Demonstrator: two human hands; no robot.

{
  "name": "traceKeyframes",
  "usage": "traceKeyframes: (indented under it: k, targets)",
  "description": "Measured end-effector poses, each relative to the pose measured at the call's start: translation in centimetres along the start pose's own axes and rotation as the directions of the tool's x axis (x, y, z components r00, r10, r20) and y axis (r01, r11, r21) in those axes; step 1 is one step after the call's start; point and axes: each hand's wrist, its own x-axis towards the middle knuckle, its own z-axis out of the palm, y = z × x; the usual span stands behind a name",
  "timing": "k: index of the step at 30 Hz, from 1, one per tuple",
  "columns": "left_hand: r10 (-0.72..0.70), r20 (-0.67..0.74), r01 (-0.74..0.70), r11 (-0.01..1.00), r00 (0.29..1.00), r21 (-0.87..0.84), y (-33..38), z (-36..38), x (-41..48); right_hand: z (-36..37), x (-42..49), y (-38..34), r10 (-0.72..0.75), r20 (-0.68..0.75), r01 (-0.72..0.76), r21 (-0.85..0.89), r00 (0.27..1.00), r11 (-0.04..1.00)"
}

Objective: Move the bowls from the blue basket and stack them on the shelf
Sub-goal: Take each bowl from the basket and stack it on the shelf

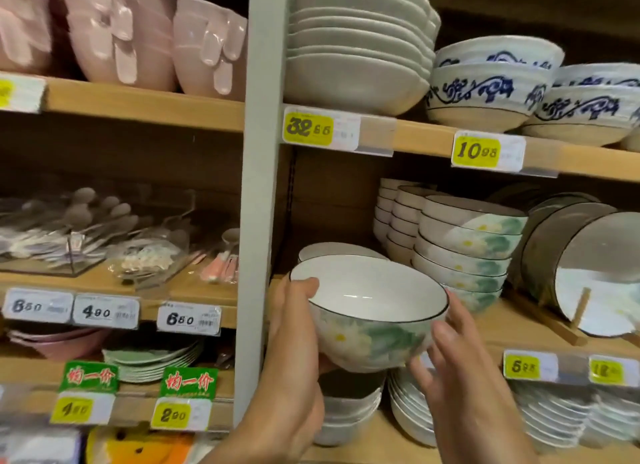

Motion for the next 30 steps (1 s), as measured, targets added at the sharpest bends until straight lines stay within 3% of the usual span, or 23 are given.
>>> traceKeyframes:
  k: [2, 4, 8, 11, 14, 21, 30]
  targets:
    - [0.062, 0.011, -0.062, 0.998, 0.998, -0.010, 0.0, 0.4, -0.7, 0.9, 0.6, 0.0, -0.046, 0.035, 0.048, -0.081, 0.998, 0.996]
    - [0.127, 0.035, -0.128, 0.992, 0.991, 0.020, 1.3, 1.0, -0.2, 1.1, 1.8, -0.1, -0.072, 0.057, 0.075, -0.057, 0.996, 0.996]
    - [0.276, 0.010, -0.267, 0.921, 0.961, 0.283, 3.1, 0.9, 2.3, 1.0, 4.9, -1.0, -0.077, 0.070, 0.078, -0.018, 0.995, 0.997]
    - [0.317, 0.139, -0.343, 0.904, 0.938, 0.255, 2.5, 1.6, 2.0, 1.7, 7.8, -1.8, -0.095, 0.090, 0.103, -0.084, 0.991, 0.991]
    - [0.357, 0.103, -0.372, 0.890, 0.928, 0.265, 2.1, 2.2, 4.1, 2.9, 10.5, -2.3, -0.133, 0.050, 0.140, -0.174, 0.990, 0.975]
    - [0.381, -0.058, -0.321, 0.843, 0.923, 0.432, 1.5, 3.8, 9.2, 3.9, 13.4, -1.0, -0.259, 0.015, 0.244, -0.388, 0.966, 0.889]
    - [0.328, -0.145, -0.221, 0.845, 0.933, 0.486, -0.8, 3.0, 11.8, 3.5, 14.8, 1.5, -0.191, -0.006, 0.157, -0.541, 0.982, 0.826]
